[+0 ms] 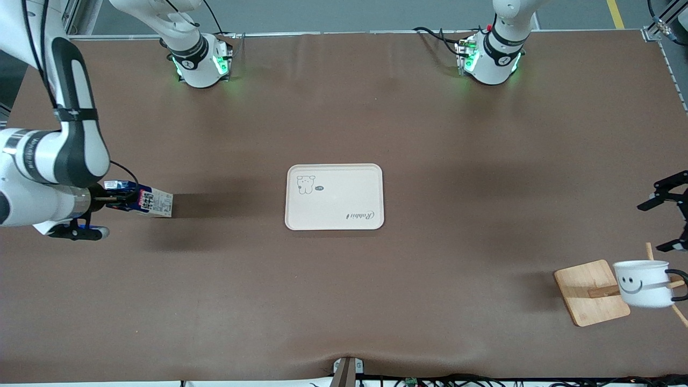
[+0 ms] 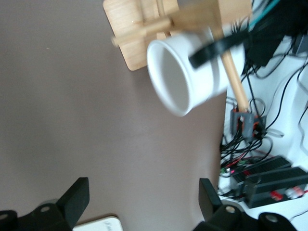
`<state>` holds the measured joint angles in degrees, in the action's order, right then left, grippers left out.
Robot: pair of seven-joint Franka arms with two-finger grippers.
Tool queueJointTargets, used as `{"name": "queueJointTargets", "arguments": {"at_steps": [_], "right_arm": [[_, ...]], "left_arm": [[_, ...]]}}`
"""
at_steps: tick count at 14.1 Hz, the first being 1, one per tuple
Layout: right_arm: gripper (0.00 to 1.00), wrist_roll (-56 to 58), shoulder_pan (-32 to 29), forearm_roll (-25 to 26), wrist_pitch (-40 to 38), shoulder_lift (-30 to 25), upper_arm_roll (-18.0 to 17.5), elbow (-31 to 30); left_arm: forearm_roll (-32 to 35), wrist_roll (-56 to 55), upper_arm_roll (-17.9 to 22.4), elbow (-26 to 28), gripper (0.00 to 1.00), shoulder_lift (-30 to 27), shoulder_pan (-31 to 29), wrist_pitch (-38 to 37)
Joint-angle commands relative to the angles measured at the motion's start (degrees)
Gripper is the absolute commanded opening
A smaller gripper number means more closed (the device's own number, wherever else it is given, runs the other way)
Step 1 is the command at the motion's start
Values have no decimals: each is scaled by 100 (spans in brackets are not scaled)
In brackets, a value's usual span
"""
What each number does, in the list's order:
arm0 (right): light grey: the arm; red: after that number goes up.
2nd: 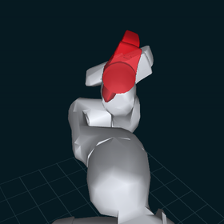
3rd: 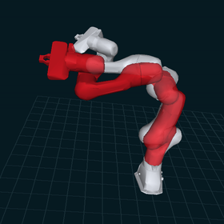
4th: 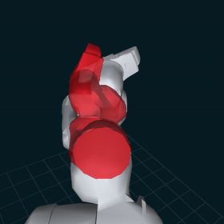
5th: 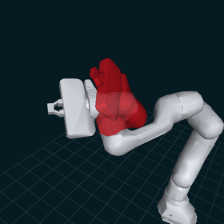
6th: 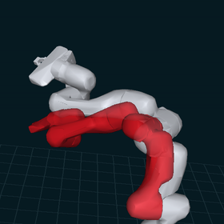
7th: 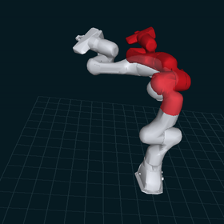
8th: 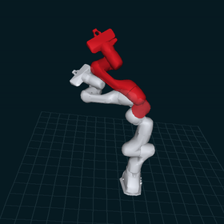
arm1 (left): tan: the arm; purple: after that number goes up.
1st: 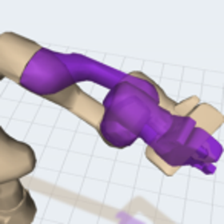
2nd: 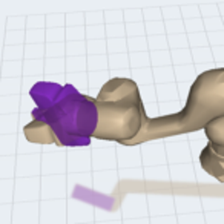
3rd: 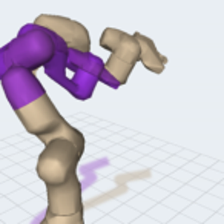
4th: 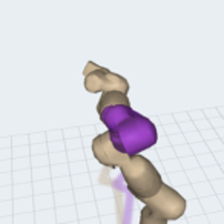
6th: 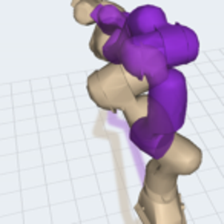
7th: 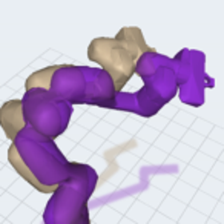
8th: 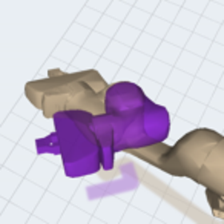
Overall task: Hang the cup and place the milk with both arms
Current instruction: 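Lift the milk carton with the right gripper and carry it off the tray, then lower the milk carton onto the table while the left gripper releases the mug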
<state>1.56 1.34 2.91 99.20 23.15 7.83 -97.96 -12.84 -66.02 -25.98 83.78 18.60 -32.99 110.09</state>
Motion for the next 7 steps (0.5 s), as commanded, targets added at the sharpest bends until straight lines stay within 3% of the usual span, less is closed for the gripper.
{"name": "queueJointTargets", "arguments": {"at_steps": [1, 6, 7], "right_arm": [[0, -33, -98, 210, 134, -188, -9, -171], [0, -68, -204, 184, 249, -92, -9, -180], [12, -68, -256, 166, 266, -48, -9, -171]], "left_arm": [[413, 238, -397, -28, 100, -137, -15, -311], [1563, 257, -1495, -177, 100, -146, -15, -953], [1678, 352, -1689, -177, 100, -146, -15, -1050]]}}
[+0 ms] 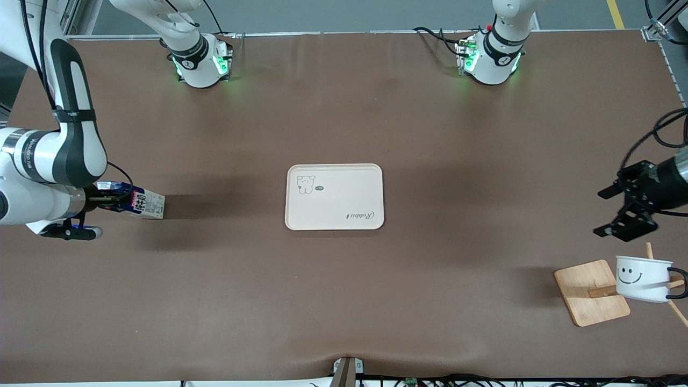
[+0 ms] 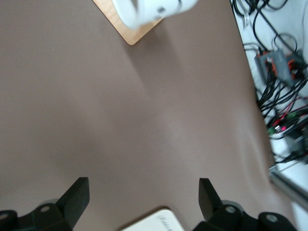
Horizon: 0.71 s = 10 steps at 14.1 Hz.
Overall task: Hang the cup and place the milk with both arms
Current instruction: 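Lower the milk carton onto the table while the left gripper releases the mug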
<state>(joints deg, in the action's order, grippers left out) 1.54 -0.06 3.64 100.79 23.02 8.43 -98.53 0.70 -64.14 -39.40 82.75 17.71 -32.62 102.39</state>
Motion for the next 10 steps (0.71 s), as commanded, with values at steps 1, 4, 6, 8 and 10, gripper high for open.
{"name": "queueJointTargets", "arguments": {"at_steps": [1, 4, 6, 8, 10], "right_arm": [[27, -66, -161, 67, 99, -17, -78, -105], [100, -49, -187, -4, 64, 9, -87, 44], [100, -57, -126, -74, 11, -8, -87, 185], [100, -40, -108, -83, -103, -8, -105, 500], [100, -48, -56, -232, -331, -8, -123, 851]], "left_arm": [[352, 252, -506, -75, 100, -57, -43, -324], [597, 419, -998, -66, 100, -49, -34, -404], [931, 857, -1254, -66, 100, -57, -43, -657], [1055, 1436, -1290, -75, 100, -66, -43, -939], [1064, 2051, -1299, -83, 100, -110, -60, -1176]]}}
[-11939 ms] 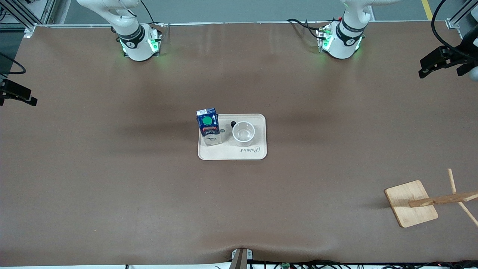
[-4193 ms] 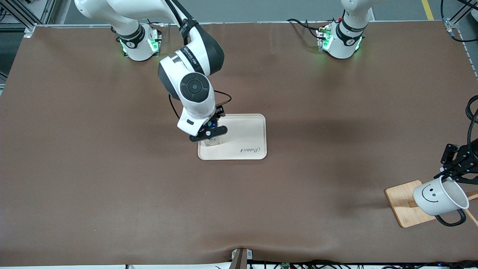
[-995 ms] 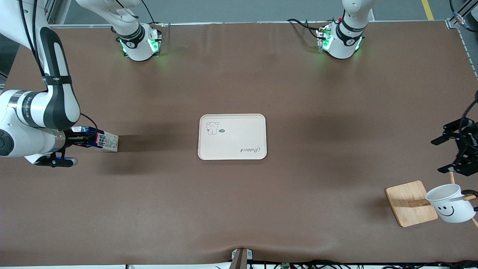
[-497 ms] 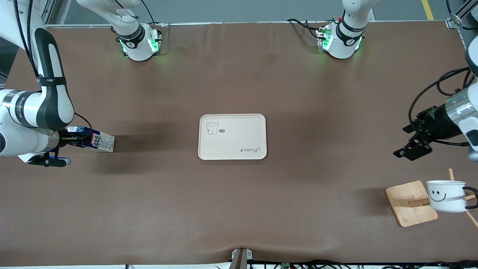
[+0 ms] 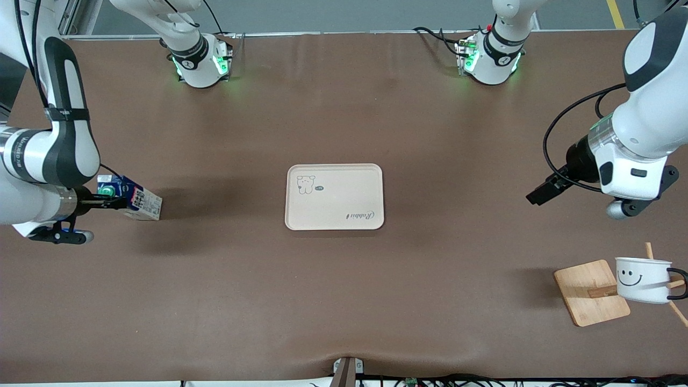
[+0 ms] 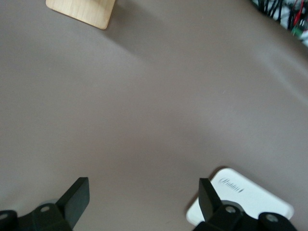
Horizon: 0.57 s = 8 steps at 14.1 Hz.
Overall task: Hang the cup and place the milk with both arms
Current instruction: 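Lower the milk carton onto the table while the left gripper releases the mug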
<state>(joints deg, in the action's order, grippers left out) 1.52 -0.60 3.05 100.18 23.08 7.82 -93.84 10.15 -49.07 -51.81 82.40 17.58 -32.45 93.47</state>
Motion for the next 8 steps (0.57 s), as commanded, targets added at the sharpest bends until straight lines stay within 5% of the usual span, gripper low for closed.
{"name": "queueJointTargets", "arguments": {"at_steps": [1, 8], "right_arm": [[100, -46, 24, -260, -305, -14, -61, 558], [100, -29, 16, -999, -95, 65, -61, 2016]], "left_arm": [[119, 826, -40, -49, 100, -183, -104, -355], [110, 2322, 354, -49, 100, -808, -149, -699]]}}
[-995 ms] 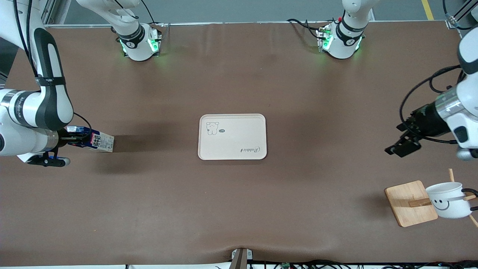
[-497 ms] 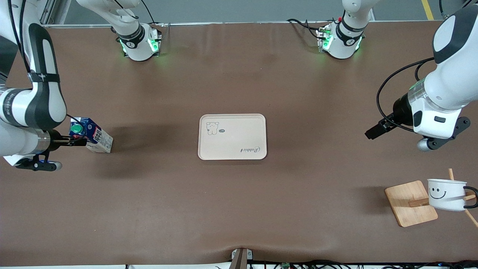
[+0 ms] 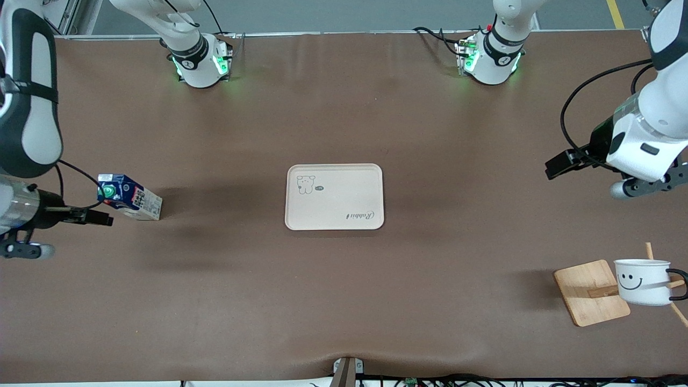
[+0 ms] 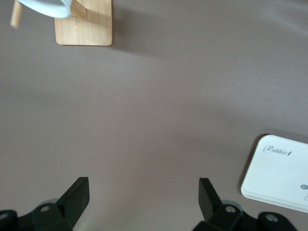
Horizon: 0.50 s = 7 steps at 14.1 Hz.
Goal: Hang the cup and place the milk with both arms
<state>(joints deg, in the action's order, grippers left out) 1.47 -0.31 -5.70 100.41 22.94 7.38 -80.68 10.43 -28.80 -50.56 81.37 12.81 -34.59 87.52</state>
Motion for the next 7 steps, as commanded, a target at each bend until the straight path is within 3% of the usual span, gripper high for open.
{"name": "queueJointTargets", "arguments": {"at_steps": [1, 4, 7], "right_arm": [[100, -24, -4, -133, -231, 70, -26, 972], [100, -42, -48, -159, -1081, -340, 9, 993], [100, -33, -294, -168, -1935, -1078, 27, 599]], "left_arm": [[74, 548, 623, 63, 100, -541, 449, -104], [-23, 752, 2397, 124, 100, -876, 2022, -165], [-67, 788, 3120, 246, 100, -1043, 2736, -183]]}}
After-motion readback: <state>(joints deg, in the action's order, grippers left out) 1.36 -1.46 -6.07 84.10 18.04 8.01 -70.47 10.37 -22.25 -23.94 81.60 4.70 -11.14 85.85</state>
